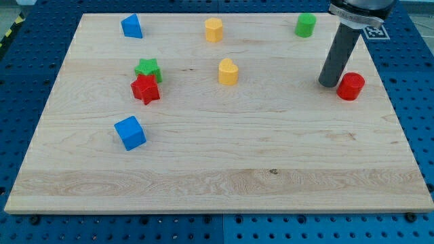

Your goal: Move the arm towards the red circle

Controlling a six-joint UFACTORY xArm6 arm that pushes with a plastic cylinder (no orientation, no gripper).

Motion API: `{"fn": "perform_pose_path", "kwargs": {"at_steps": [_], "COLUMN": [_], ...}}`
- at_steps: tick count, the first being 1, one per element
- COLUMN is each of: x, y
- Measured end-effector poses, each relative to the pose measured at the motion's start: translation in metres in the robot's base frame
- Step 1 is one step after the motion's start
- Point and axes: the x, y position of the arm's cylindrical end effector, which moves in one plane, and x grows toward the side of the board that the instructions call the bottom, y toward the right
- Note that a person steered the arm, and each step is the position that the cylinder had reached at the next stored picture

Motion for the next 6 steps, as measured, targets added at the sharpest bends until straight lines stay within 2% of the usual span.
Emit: {"fn": "perform_pose_path", "kwargs": {"at_steps": [2, 3, 4, 6], "x": [-0.012, -0.037, -0.049, -0.042], "y": [-0.013, -0.013, 0.007, 0.056]}}
